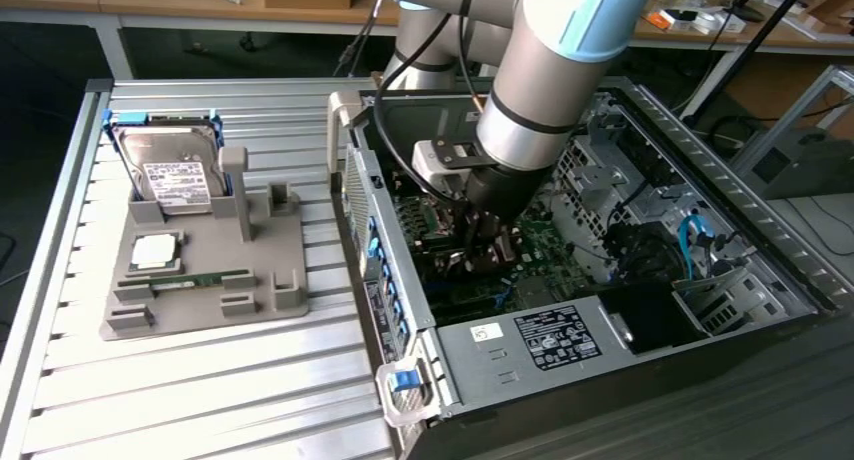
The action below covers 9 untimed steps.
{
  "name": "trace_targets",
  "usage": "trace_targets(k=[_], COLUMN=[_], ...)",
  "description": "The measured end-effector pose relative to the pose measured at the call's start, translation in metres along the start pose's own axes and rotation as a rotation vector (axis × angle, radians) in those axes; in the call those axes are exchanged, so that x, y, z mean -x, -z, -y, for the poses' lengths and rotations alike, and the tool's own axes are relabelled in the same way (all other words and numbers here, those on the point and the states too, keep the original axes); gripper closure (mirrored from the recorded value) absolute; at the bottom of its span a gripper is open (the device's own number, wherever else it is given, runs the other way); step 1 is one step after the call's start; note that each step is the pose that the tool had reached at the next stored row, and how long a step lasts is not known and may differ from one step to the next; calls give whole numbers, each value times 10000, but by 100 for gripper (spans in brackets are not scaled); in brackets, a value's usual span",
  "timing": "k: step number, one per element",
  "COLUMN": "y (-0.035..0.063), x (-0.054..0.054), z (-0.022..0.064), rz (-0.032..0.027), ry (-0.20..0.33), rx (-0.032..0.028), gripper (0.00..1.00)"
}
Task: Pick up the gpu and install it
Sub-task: 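Insert the gpu into the slot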
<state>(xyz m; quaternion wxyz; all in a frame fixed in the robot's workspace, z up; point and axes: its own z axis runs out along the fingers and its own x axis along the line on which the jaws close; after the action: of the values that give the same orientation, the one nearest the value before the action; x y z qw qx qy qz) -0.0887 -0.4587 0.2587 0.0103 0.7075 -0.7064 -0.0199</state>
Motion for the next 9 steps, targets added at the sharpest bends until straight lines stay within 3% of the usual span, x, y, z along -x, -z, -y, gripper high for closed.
trace_targets(k=[3,6,9], y=[0,16,135], x=[0,0,7], z=[0,0,-5], rz=[-1,-12,-8], ry=[1,0,1], rx=[1,3,-5], gripper=[54,54,54])
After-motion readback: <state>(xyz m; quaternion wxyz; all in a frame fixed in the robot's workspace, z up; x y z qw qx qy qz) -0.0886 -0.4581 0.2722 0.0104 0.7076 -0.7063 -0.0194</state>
